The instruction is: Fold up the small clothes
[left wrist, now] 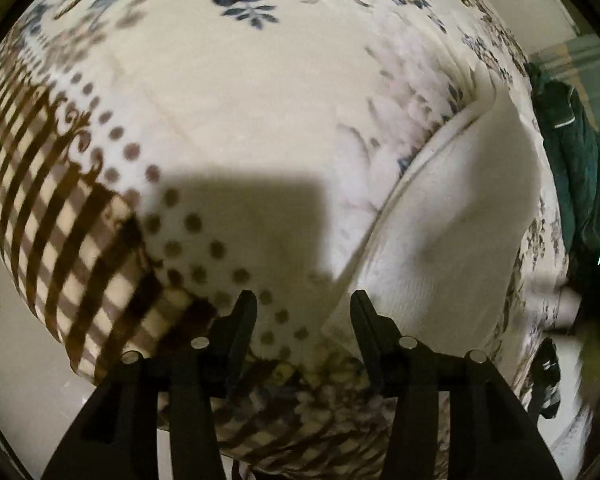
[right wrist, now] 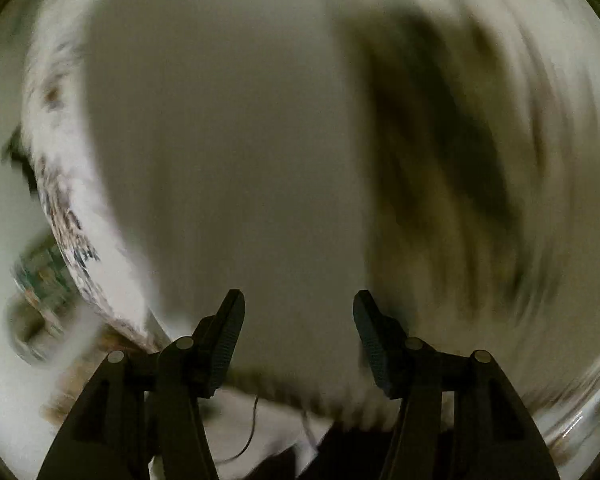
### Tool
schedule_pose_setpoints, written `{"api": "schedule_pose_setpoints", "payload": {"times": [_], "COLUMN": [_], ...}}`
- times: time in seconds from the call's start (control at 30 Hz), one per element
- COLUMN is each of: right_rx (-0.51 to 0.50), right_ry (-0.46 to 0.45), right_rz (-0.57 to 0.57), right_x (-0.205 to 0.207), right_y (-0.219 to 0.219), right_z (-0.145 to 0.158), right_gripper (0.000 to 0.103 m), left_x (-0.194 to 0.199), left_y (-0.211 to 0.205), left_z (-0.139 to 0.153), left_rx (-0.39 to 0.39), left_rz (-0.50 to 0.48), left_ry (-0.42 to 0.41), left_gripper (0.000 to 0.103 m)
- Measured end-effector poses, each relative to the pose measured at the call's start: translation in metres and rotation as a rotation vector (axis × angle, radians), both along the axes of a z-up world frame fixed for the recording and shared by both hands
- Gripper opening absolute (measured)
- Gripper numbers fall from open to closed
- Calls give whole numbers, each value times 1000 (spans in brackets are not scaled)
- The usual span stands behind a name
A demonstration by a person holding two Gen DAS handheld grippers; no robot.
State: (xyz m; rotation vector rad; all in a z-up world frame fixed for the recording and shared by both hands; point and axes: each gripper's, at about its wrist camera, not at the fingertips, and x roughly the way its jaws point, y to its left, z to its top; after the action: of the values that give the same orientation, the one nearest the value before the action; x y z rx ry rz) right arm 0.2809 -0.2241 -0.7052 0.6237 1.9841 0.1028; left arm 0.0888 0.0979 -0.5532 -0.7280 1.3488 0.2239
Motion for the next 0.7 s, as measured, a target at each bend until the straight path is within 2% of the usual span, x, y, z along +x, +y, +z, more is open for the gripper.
{"api": "schedule_pose_setpoints", "payload": {"times": [0.03, 0.1, 0.17, 0.2, 0.27, 0.3, 0.33, 0.43, 0.57, 0.7], "right_rx": [33, 176, 285, 321, 363, 354, 336, 229, 104, 22], "right_ry": [70, 198, 236, 227, 164, 123, 101, 34, 0, -35], "right_rz": [-89, -355, -527, -577, -674, -714, -725, -742, -619, -523], "right_x": [-31, -94, -127, -135, -145, -148, -149, -164, -188, -207], "right_y": [-14, -34, -39, -38, -39, -42, -45, -55, -55, -47], "right_z": [-14, -41, -56, -61, -69, -70, -70, -62, -42, -25], "right_gripper": [59, 59, 59, 59, 52, 32, 4, 2, 1, 1], "left_x": [1, 0, 0, 0, 2, 4, 5, 11, 16, 24], "left_y": [-3, -7, -12, -16, -24, -29, -32, -43, -47, -46], "left_z": [2, 6, 10, 12, 15, 17, 19, 23, 12, -3], "left_rx": [10, 20, 26, 29, 42, 54, 62, 92, 93, 89], "left_rz": [-1, 4, 5, -1, -28, -46, -62, -112, -132, -153], "left_ry": [3, 3, 7, 9, 16, 20, 15, 1, 7, 21], "left_gripper": [46, 46, 46, 46, 46, 46, 46, 46, 46, 46]}}
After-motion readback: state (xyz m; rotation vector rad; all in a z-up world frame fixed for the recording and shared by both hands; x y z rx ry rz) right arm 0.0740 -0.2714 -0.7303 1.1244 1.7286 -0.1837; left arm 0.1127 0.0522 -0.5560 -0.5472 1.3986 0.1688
